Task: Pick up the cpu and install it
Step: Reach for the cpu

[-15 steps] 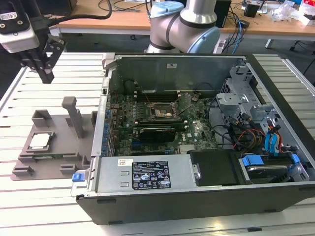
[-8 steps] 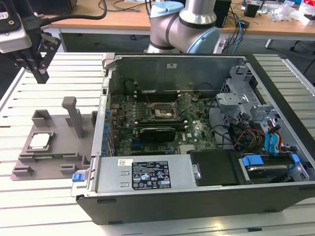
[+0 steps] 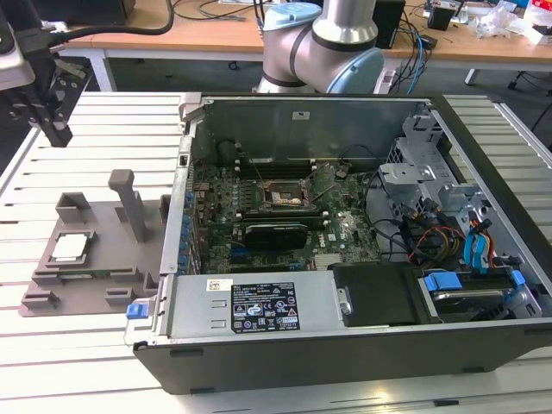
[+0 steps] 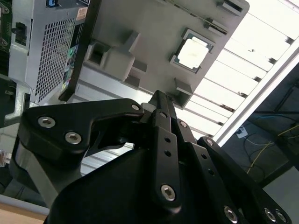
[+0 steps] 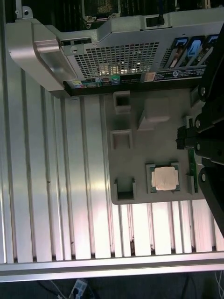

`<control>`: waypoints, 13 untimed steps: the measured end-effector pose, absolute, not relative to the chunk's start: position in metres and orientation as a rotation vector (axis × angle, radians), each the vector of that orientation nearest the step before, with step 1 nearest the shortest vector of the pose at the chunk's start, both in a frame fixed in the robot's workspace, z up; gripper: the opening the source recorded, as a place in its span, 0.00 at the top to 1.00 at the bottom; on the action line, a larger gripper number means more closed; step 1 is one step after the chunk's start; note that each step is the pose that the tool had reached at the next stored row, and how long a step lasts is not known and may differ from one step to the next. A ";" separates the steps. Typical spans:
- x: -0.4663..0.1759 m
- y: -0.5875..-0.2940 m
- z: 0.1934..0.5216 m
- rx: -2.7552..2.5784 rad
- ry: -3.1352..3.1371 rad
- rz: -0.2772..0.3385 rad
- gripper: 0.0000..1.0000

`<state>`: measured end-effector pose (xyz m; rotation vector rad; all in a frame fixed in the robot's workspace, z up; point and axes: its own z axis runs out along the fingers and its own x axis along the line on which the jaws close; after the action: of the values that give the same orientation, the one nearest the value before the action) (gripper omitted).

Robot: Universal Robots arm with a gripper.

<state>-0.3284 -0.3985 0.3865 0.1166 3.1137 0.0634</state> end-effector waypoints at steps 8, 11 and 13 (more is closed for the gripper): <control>-0.344 -0.398 0.386 0.116 3.114 0.063 0.89; -0.350 -0.398 0.386 0.117 3.114 0.063 0.89; -0.354 -0.398 0.385 0.117 3.114 0.063 0.89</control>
<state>-0.3541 -0.3984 0.3853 0.1166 3.1137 0.0635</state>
